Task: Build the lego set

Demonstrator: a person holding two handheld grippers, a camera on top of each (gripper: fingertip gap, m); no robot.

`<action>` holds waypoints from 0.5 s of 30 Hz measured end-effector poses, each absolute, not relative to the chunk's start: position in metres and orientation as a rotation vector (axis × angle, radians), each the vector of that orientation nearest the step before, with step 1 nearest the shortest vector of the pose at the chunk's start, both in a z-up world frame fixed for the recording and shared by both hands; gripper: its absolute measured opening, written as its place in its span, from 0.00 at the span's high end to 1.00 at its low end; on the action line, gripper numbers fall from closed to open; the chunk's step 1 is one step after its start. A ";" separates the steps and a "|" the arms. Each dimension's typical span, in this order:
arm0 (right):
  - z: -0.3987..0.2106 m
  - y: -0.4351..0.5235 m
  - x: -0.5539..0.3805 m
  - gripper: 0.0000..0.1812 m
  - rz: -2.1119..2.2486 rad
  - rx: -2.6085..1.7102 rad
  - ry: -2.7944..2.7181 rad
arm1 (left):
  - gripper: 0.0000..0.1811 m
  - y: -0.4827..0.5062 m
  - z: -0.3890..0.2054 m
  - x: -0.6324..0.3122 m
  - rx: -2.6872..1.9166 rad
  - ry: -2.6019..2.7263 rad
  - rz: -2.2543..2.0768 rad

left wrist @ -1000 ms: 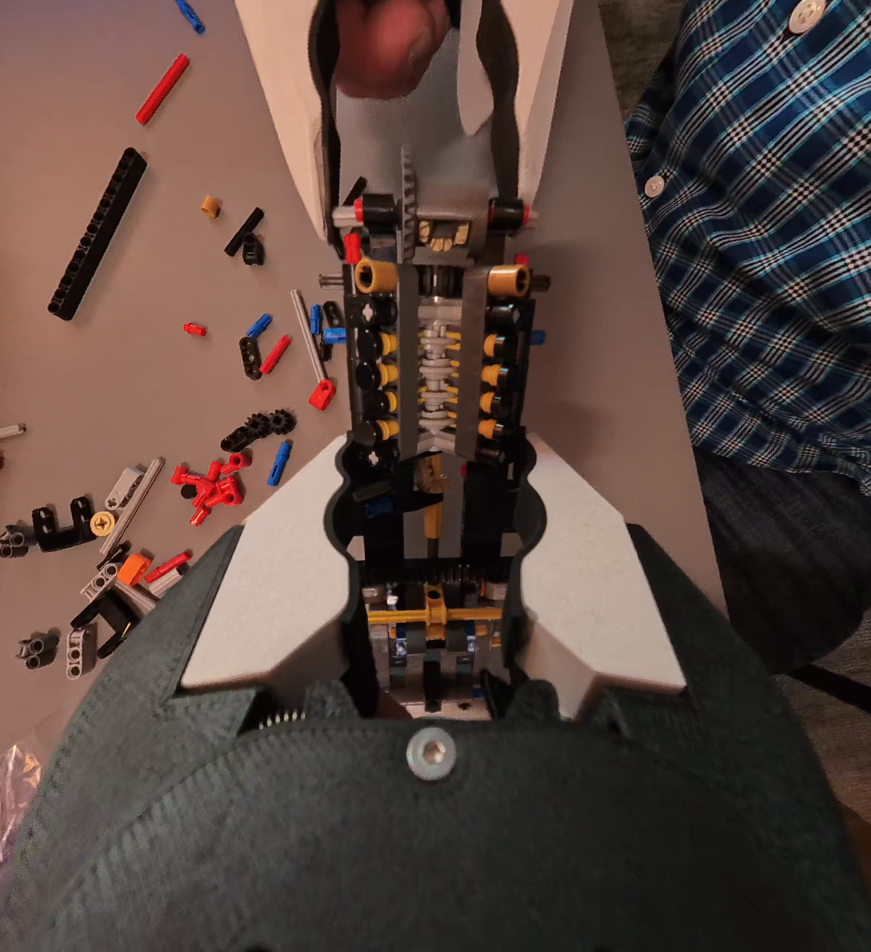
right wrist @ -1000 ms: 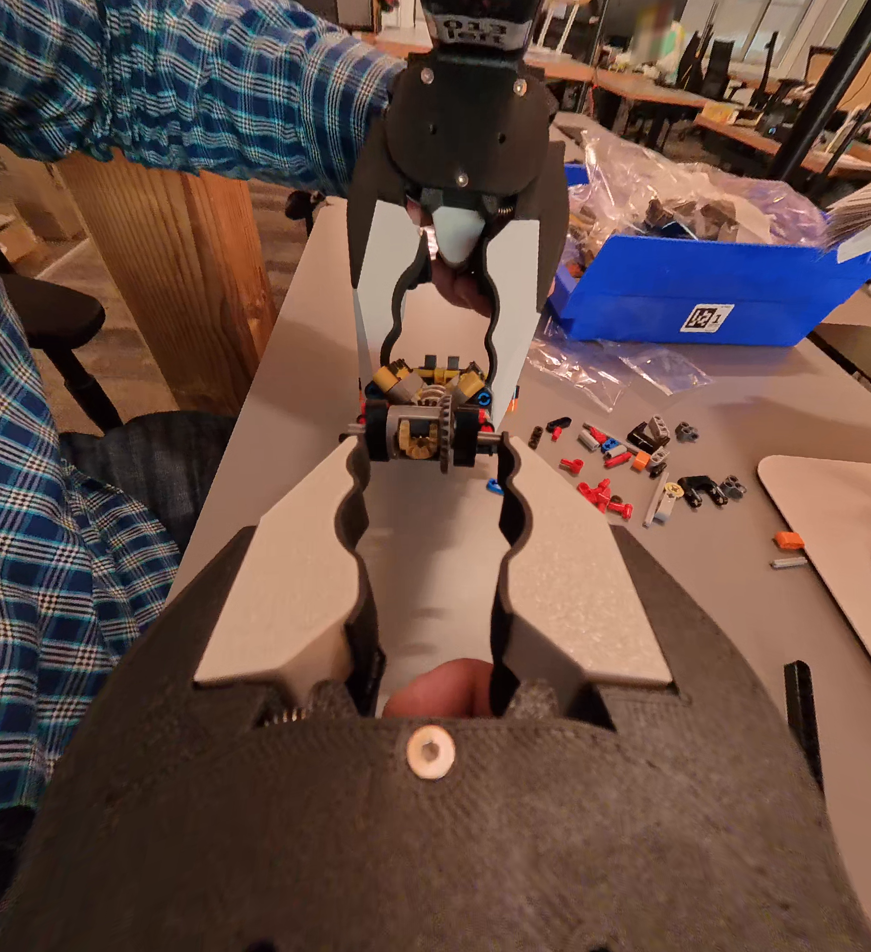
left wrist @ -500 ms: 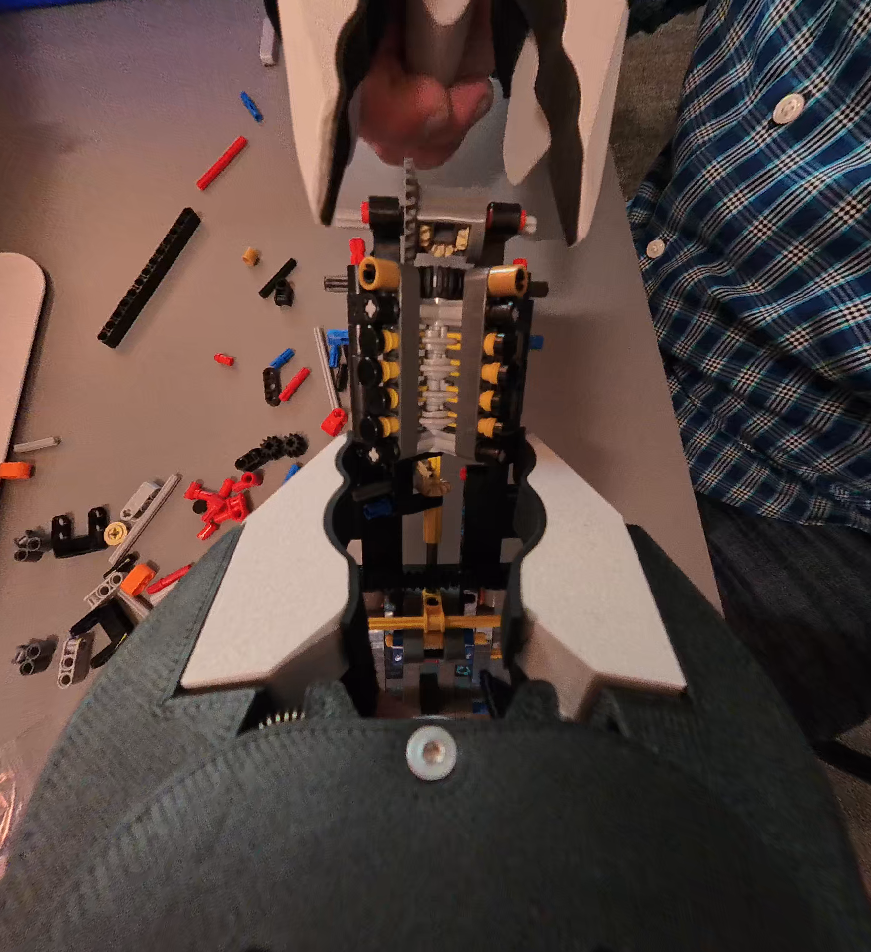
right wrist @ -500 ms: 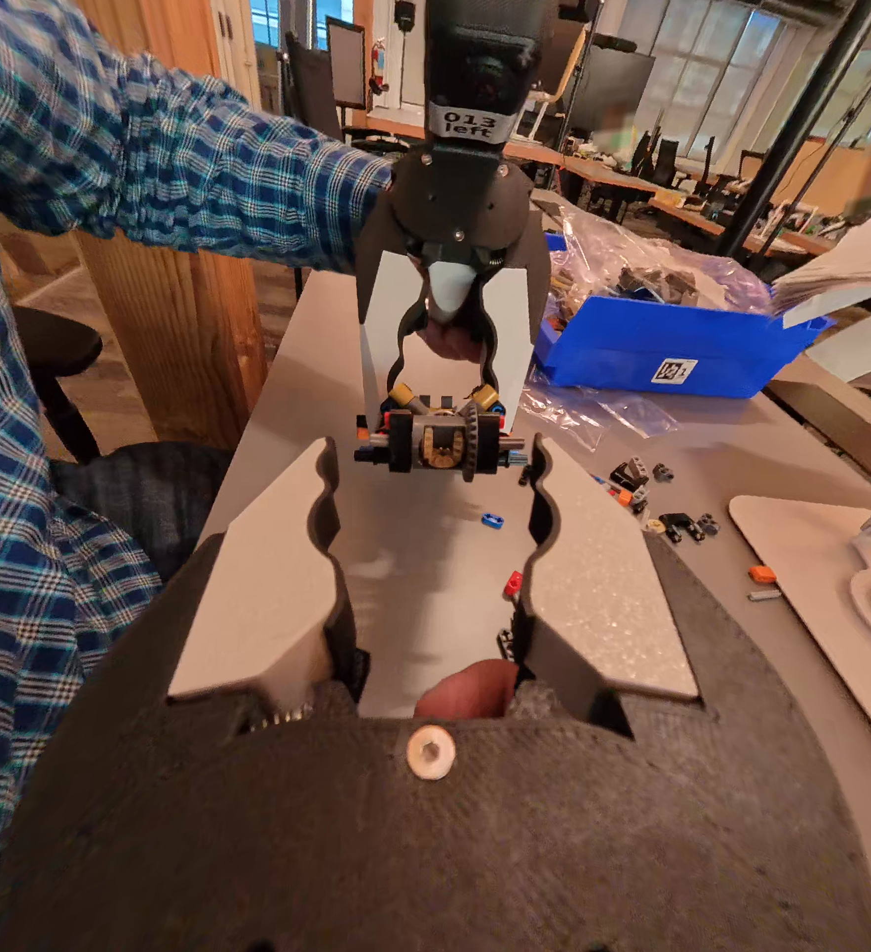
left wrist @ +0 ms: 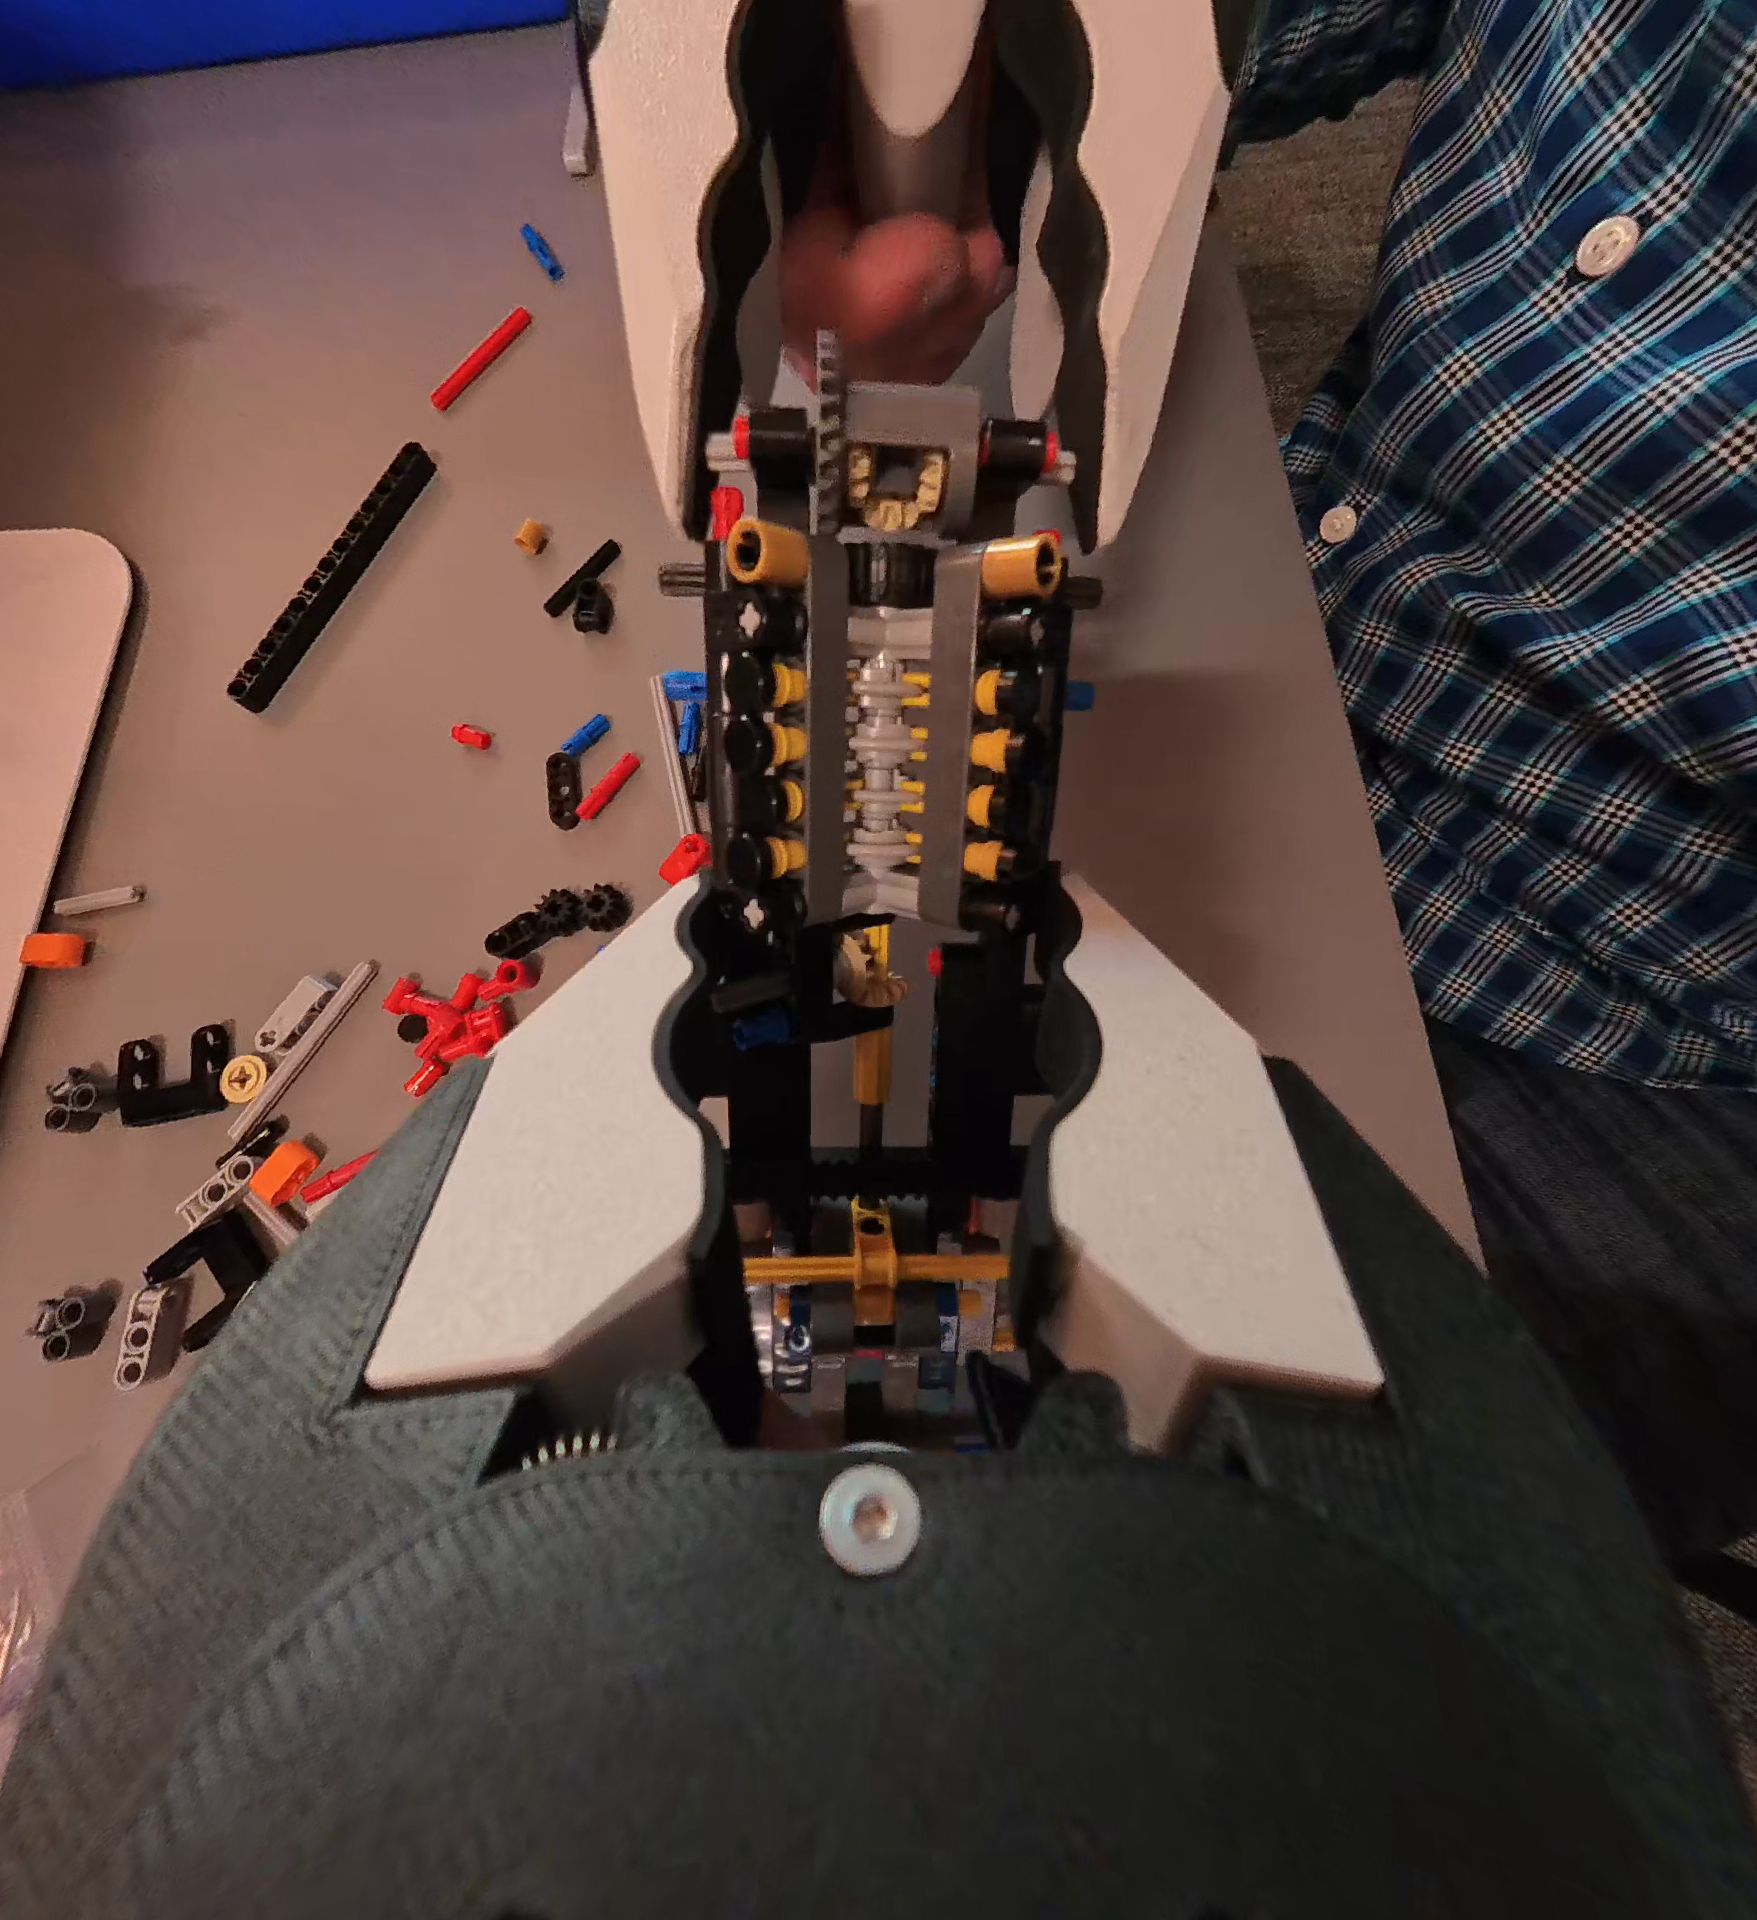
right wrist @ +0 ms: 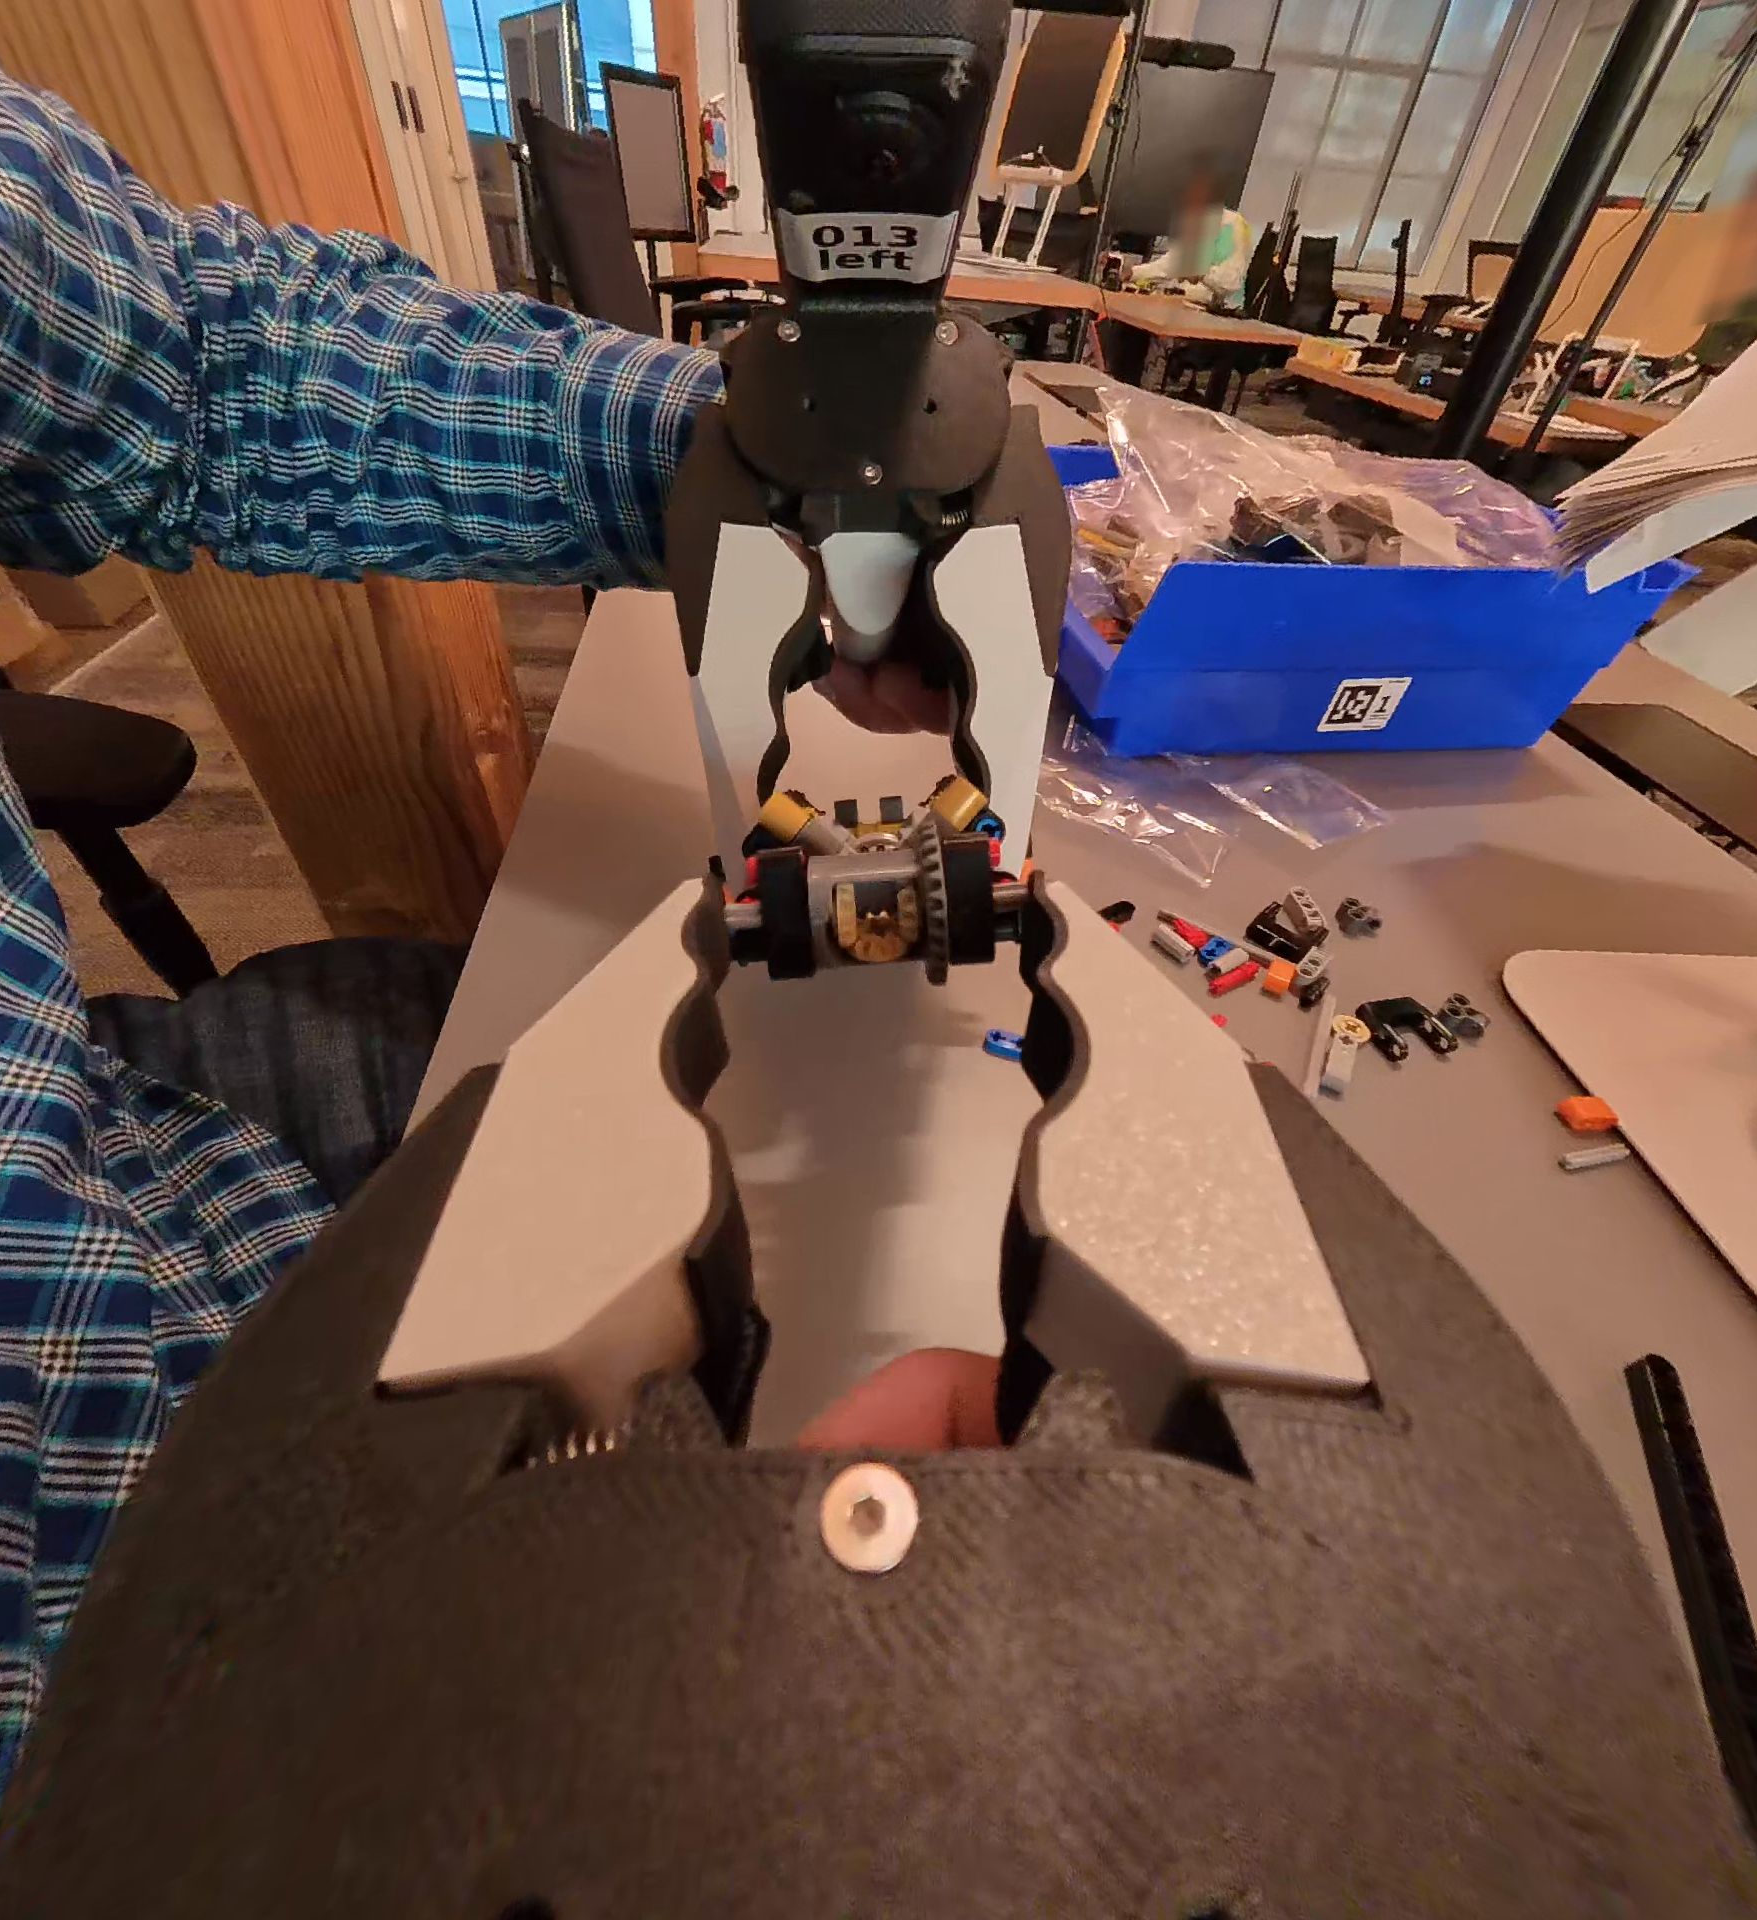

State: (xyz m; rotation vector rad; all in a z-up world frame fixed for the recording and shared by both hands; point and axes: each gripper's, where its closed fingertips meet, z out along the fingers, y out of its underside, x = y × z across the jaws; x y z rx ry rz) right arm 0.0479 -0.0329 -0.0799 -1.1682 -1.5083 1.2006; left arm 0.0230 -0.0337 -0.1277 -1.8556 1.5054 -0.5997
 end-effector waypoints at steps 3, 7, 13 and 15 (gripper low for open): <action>-0.080 -0.032 0.048 0.69 1.193 -1.161 -1.516 | 0.68 -0.033 -0.128 0.023 -1.853 1.504 -0.601; -0.081 -0.033 0.047 0.69 1.190 -1.158 -1.531 | 0.68 -0.033 -0.129 0.021 -1.858 1.507 -0.592; -0.075 -0.030 0.048 0.68 1.229 -1.154 -1.501 | 0.68 -0.033 -0.126 0.022 -1.853 1.483 -0.616; -0.071 -0.028 0.050 0.64 1.247 -1.147 -1.489 | 0.68 -0.032 -0.125 0.021 -1.851 1.473 -0.621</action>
